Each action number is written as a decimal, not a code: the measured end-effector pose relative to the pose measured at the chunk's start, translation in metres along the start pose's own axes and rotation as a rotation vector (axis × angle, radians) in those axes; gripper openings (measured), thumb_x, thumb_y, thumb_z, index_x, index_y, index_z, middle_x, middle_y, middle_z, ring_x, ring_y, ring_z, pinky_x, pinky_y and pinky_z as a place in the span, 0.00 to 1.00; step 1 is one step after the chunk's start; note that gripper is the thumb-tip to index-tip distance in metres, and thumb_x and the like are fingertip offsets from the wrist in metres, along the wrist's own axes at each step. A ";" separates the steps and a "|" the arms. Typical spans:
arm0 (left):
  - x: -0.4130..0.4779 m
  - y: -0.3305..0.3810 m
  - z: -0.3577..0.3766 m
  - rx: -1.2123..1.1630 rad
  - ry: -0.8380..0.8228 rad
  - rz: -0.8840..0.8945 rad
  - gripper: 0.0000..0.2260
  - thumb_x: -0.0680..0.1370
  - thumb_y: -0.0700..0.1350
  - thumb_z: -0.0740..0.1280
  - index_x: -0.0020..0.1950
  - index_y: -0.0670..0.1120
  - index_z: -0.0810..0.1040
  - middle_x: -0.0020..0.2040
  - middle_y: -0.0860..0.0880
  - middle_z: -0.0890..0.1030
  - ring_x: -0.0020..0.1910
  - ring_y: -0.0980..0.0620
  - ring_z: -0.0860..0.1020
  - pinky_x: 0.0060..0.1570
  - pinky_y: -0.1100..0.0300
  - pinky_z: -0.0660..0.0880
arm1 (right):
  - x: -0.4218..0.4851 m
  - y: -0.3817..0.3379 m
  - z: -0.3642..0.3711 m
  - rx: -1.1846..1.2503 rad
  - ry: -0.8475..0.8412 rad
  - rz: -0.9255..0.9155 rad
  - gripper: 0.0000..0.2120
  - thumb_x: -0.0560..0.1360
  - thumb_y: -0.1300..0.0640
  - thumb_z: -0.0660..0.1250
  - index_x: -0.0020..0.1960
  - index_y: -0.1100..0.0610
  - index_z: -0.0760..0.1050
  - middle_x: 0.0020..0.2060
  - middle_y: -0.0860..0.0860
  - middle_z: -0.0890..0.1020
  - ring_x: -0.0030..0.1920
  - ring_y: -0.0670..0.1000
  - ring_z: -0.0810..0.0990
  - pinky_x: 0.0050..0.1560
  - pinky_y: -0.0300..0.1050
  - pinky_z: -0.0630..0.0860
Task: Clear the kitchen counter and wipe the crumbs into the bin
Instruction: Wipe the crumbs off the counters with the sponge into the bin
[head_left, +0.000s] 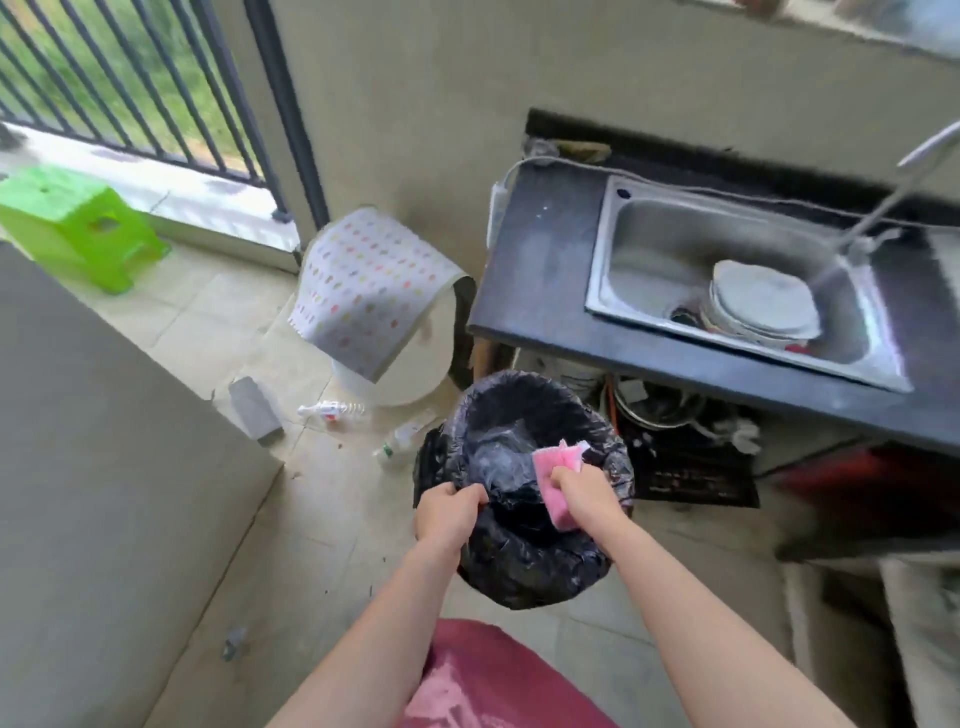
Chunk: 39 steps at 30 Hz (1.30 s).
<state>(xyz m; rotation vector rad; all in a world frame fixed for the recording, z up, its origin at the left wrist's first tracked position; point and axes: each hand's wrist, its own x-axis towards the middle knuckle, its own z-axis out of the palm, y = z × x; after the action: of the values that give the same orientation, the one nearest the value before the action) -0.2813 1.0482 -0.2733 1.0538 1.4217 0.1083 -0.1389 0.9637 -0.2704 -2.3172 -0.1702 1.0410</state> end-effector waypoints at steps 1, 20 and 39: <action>-0.011 0.001 0.024 0.019 -0.043 0.021 0.08 0.67 0.43 0.69 0.34 0.45 0.70 0.33 0.46 0.74 0.33 0.47 0.72 0.38 0.55 0.69 | 0.000 0.019 -0.024 0.034 0.032 0.022 0.19 0.74 0.55 0.61 0.59 0.67 0.74 0.54 0.61 0.78 0.50 0.57 0.75 0.47 0.44 0.66; -0.162 0.013 0.444 0.261 -0.597 0.091 0.07 0.65 0.37 0.70 0.31 0.43 0.72 0.32 0.45 0.69 0.30 0.49 0.67 0.26 0.62 0.60 | -0.020 0.294 -0.411 0.520 0.561 0.230 0.26 0.77 0.49 0.62 0.66 0.66 0.67 0.55 0.58 0.75 0.49 0.54 0.72 0.48 0.44 0.65; -0.156 0.035 0.656 0.590 -0.546 0.126 0.05 0.65 0.36 0.69 0.32 0.42 0.73 0.31 0.45 0.70 0.31 0.48 0.67 0.30 0.61 0.66 | 0.062 0.425 -0.617 0.490 0.740 0.418 0.18 0.79 0.53 0.56 0.56 0.66 0.74 0.49 0.62 0.80 0.46 0.58 0.79 0.44 0.45 0.71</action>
<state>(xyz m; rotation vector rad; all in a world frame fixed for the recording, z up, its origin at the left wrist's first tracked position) 0.2459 0.6260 -0.2641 1.5120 0.8958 -0.5041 0.2966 0.3523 -0.2261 -2.1433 0.7927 0.2768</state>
